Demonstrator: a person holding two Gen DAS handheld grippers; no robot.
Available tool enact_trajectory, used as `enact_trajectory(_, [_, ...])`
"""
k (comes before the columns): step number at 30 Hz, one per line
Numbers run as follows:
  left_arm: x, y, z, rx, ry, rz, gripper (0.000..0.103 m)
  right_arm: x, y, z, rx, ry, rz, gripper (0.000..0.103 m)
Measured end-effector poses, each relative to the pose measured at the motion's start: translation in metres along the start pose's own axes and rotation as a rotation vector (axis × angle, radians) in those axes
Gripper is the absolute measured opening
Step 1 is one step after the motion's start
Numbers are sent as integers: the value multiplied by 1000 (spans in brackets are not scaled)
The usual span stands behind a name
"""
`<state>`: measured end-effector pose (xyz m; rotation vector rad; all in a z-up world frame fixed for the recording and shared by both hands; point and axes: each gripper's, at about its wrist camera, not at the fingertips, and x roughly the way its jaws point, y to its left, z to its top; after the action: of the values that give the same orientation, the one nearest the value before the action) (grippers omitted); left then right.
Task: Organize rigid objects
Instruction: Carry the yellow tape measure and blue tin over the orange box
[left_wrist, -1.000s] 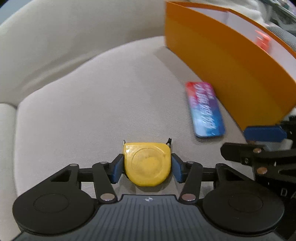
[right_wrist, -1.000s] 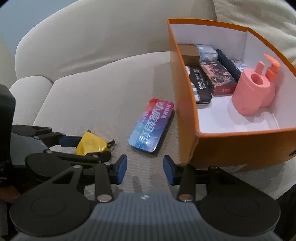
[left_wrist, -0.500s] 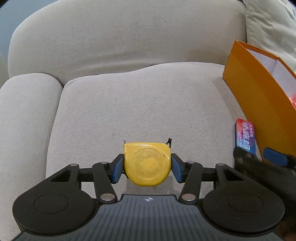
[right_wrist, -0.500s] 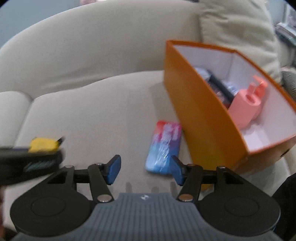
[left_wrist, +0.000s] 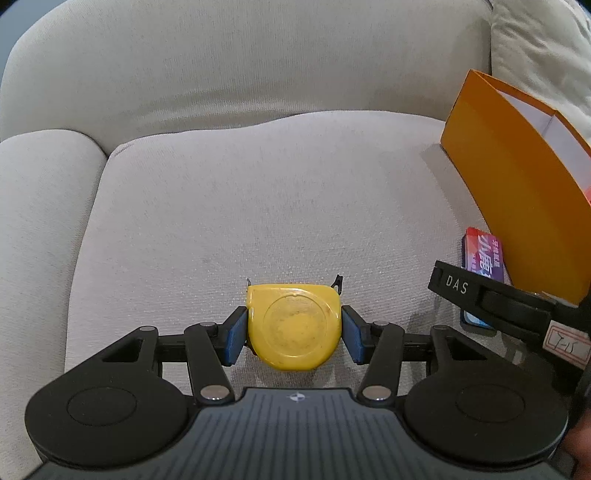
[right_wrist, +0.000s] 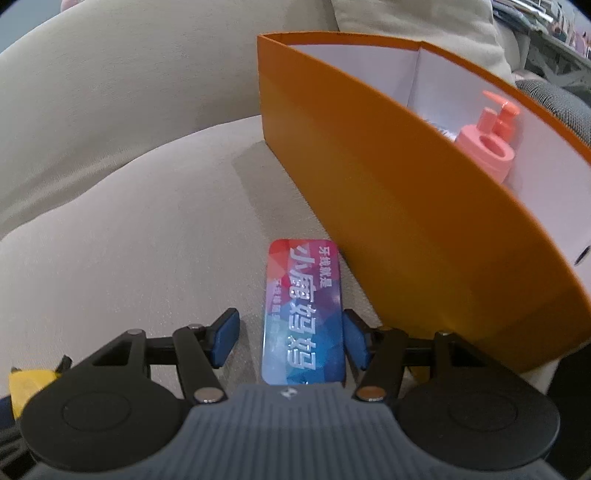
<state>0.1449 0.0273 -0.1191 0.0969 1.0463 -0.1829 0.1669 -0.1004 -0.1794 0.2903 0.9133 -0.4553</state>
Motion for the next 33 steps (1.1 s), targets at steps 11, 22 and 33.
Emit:
enact_trajectory(11, [12, -2, 3, -2, 42, 4, 61, -13, 0, -8, -139, 19, 92, 60])
enact_trajectory(22, [10, -1, 5, -3, 43, 13, 61, 5, 10, 12, -123, 2, 56, 49])
enact_trajectory(33, [-36, -12, 9, -11, -23, -21, 60, -44, -12, 28, -229, -22, 272, 48])
